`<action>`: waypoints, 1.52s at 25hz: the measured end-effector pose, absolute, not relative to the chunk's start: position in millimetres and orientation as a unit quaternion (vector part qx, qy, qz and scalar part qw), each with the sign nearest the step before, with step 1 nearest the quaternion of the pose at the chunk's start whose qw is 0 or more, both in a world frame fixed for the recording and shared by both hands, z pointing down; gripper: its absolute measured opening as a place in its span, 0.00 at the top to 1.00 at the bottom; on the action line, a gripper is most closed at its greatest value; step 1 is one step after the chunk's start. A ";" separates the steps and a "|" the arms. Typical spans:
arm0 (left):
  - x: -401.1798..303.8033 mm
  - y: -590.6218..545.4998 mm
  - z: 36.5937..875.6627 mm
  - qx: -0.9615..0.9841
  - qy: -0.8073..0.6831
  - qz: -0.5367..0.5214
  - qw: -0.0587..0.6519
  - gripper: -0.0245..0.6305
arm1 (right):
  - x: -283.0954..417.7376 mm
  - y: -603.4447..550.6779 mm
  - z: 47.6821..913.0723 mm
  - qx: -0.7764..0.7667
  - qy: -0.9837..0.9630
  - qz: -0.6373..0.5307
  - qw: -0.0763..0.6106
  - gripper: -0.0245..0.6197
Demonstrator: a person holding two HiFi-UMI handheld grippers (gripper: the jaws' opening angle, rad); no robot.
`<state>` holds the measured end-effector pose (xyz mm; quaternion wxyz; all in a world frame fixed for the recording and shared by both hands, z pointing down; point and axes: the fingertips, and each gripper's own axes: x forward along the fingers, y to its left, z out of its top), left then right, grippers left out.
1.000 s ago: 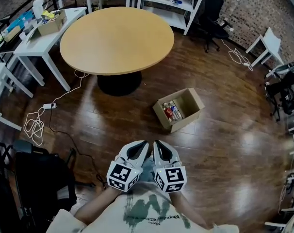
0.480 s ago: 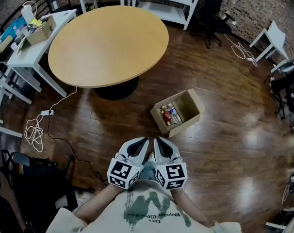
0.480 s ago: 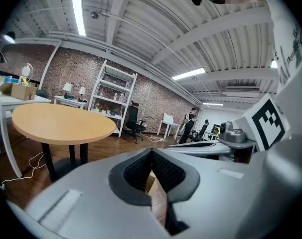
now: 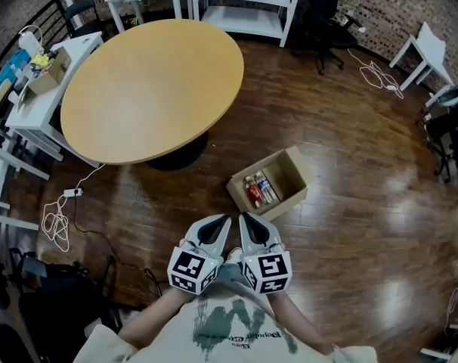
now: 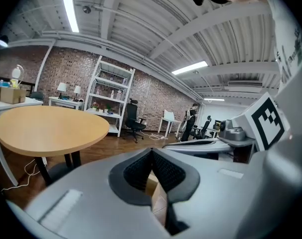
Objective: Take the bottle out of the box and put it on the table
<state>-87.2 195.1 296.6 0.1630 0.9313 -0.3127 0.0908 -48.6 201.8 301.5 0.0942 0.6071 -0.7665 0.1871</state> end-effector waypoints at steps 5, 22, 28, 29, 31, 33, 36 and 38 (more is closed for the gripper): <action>-59.8 177.9 299.1 0.928 -0.318 0.102 0.164 0.96 | -19.8 184.0 303.8 0.602 -0.771 0.191 0.087 0.95; -16.1 115.4 322.3 0.933 -0.298 0.107 0.168 0.96 | 16.7 122.1 336.8 0.615 -0.752 0.220 0.083 0.95; -10.1 67.2 336.1 0.937 -0.278 0.113 0.178 0.96 | 24.1 74.9 344.7 0.630 -0.738 0.223 0.090 0.95; -9.3 58.9 338.4 0.938 -0.273 0.115 0.181 0.96 | 24.6 66.6 346.8 0.633 -0.735 0.226 0.093 0.95; -8.3 43.1 343.5 0.939 -0.263 0.117 0.189 0.96 | 24.6 52.1 351.4 0.639 -0.727 0.233 0.097 0.95; -7.7 28.7 350.3 0.940 -0.253 0.120 0.197 0.96 | 24.6 39.8 358.1 0.644 -0.720 0.237 0.105 0.95; -4.7 8.6 361.9 0.941 -0.234 0.124 0.212 0.96 | 26.3 21.5 369.6 0.647 -0.711 0.248 0.121 0.95; -3.3 -0.3 370.8 0.940 -0.220 0.126 0.227 0.96 | 25.9 12.0 380.3 0.643 -0.706 0.267 0.126 0.95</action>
